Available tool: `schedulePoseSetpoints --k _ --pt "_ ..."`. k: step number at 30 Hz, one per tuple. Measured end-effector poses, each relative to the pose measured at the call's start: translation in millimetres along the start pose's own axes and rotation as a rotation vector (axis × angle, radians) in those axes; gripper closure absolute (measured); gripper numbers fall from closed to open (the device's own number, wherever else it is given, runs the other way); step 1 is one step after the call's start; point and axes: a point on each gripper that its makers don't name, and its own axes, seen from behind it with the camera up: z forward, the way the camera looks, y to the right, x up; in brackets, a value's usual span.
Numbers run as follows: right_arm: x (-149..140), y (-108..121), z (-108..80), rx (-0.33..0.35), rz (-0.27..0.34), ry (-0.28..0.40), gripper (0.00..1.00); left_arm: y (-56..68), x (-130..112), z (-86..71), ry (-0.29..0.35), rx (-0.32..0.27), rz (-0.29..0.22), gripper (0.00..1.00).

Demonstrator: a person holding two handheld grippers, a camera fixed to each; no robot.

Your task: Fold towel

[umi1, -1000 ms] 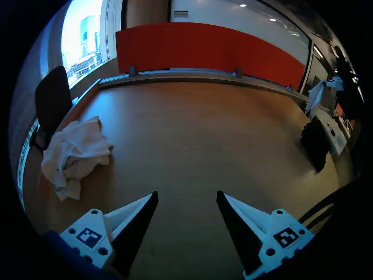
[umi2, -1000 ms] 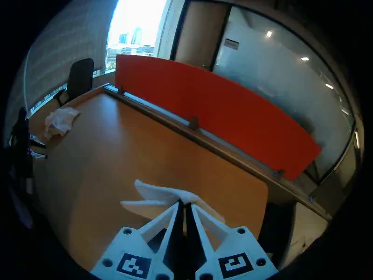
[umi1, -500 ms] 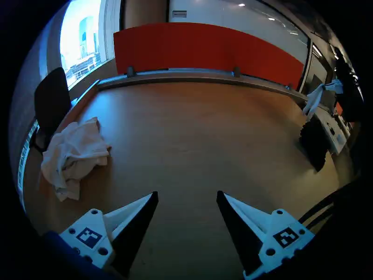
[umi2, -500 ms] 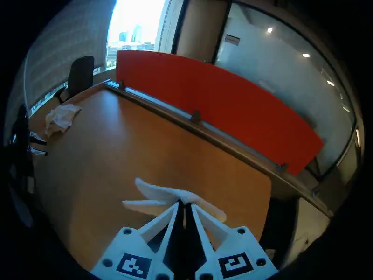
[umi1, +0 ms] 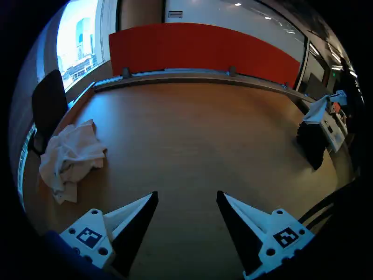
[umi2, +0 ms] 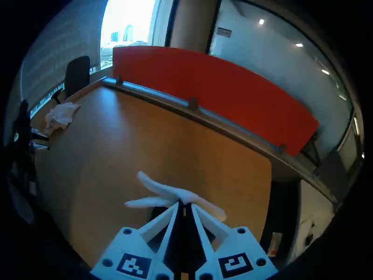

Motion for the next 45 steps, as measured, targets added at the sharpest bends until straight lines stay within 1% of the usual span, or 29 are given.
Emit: schedulePoseSetpoints --k 5,12,20,26,32,45 --pt "-22.1 -1.4 -6.6 -0.008 0.026 -0.019 0.95 3.3 0.2 -0.7 0.0 -0.009 0.015 0.07" --pt "-55.8 -1.1 -14.1 -0.025 0.056 -0.057 0.95 2.7 -3.1 -1.4 -0.007 -0.014 0.02 0.07" --pt "-103.1 -4.8 -18.2 -0.04 0.086 -0.117 0.95 2.3 -5.0 -2.2 -0.012 -0.017 0.031 0.07" --pt "-139.4 0.3 -18.9 -0.072 0.102 -0.173 0.95 4.6 -5.2 -1.9 -0.012 -0.023 0.037 0.07" --pt "-166.0 0.2 -11.0 -0.088 0.14 -0.208 0.95 5.3 -6.1 -2.4 -0.015 -0.02 0.05 0.07" --pt "-200.5 2.7 16.3 -0.109 0.235 -0.24 0.96 2.4 -2.6 -7.6 -0.008 -0.003 0.055 0.07"
